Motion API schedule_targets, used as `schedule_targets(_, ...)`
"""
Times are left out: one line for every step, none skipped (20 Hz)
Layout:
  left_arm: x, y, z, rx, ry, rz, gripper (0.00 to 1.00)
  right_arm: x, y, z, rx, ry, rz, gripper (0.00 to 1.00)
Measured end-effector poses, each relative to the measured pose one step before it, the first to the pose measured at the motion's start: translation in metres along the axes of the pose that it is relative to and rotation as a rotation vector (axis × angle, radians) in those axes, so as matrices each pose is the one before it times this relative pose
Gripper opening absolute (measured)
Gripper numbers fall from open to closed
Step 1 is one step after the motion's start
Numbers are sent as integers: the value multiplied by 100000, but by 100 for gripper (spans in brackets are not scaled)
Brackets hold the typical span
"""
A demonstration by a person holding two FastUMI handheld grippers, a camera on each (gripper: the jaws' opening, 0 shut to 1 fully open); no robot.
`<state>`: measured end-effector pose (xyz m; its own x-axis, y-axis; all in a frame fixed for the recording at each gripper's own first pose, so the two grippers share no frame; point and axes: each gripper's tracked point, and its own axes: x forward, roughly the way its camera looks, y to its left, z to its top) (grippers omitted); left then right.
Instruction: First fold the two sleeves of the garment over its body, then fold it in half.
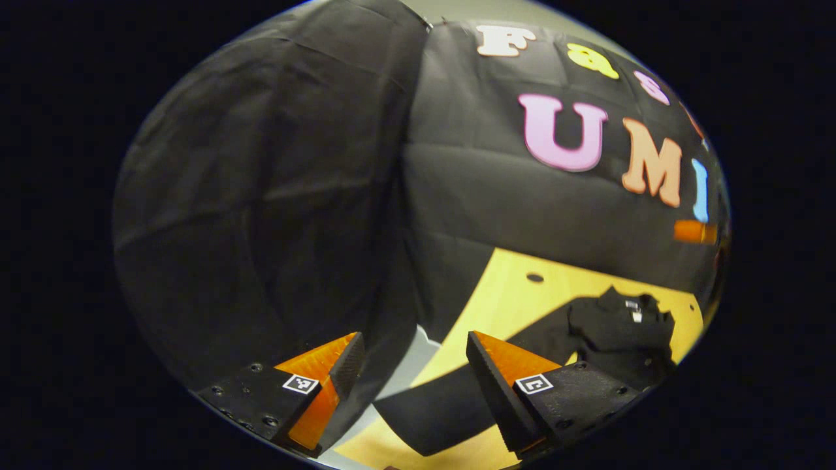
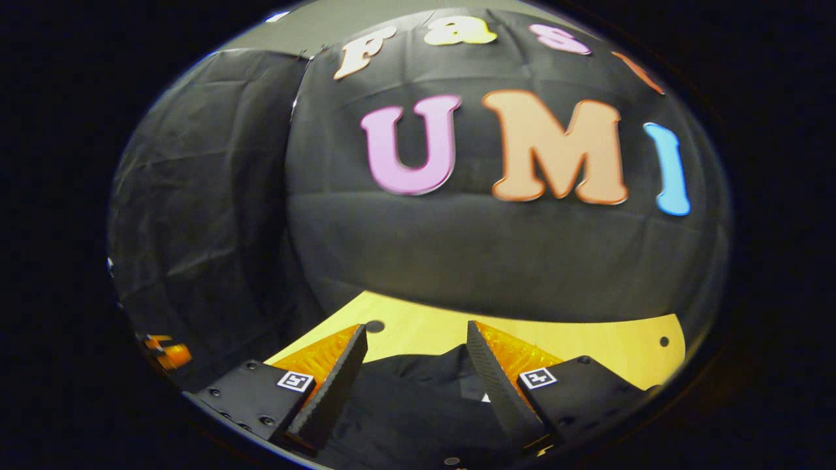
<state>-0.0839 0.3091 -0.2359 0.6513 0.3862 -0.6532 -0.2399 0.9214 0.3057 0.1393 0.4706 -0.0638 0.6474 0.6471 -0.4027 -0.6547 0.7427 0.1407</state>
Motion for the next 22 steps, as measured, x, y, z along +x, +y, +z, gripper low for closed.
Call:
schedule_targets(850,-384,-2416,1405,6799,-1182,93,-2012,-1532,1001,1309,-3151,-3782,97)
schedule_targets(712,-128,-2314,943,7466,-1236,94,-1831,-1590,1095,1495,-3607,-3525,98)
schedule_targets(735,-157,-1931,309,6841,-844,95,-1923,-1268,899,1491,-4101,-2830,99)
schedule_targets(1010,-82,-1555,-99,4737,106,95,-1697,-1133,995,1309,-3899,-2300,100)
schedule_targets(651,109,-575,241,3490,558,95,-1417,-933,894,937,-3602,-2250,100)
schedule_targets(573,357,-404,738,2930,1667,95,-1255,-925,902,783,-3042,-2506,99)
schedule_targets(325,562,-267,1183,2600,1642,95,-1302,-717,849,533,-2866,-2843,98)
schedule_targets(-343,-342,376,-188,-50,350,95,-1286,-1125,932,629,-2724,-3312,97)
schedule_targets(43,27,434,1470,-5032,872,95,-590,-966,507,403,-1719,-2497,96)
schedule_targets(-115,-93,-847,1311,3012,-611,94,-695,-1133,469,690,-1420,-2897,96)
schedule_targets(-180,57,-130,-3,-2128,3,95,-721,-1223,124,952,-873,-2617,96)
schedule_targets(424,-84,-2,-649,-1451,-722,96,-721,-960,274,771,-838,-2352,98)
schedule_targets(-453,284,-69,-730,-494,-309,92,-695,-1180,300,307,-750,-2486,98)
schedule_targets(14,112,413,675,-2260,-743,89,-433,-931,52,-233,-143,-2308,100)
schedule_targets(-6,81,-278,1467,443,-1471,83,-598,-842,-279,-466,652,-1956,100)
schedule_targets(-63,62,-87,1657,-938,-118,70,-420,-631,-360,-111,1190,-1328,96)
schedule_targets(-23,-1106,-8,1199,769,-1033,56,-107,-146,-207,530,1417,-663,96)
schedule_targets(228,-1127,101,1107,-35,-38,43,-431,-402,-285,856,1128,-193,96)
schedule_targets(74,-815,59,1252,233,-547,29,-463,-361,-199,904,576,-182,100)
schedule_targets(28,-11,17,1804,-262,1237,22,-418,-308,-98,339,114,-354,98)
schedule_targets(-95,2,49,2368,55,1069,4,-189,-239,-66,-311,117,-783,96)
schedule_targets(97,125,63,2350,136,654,2,-261,-348,-180,-723,332,-872,98)
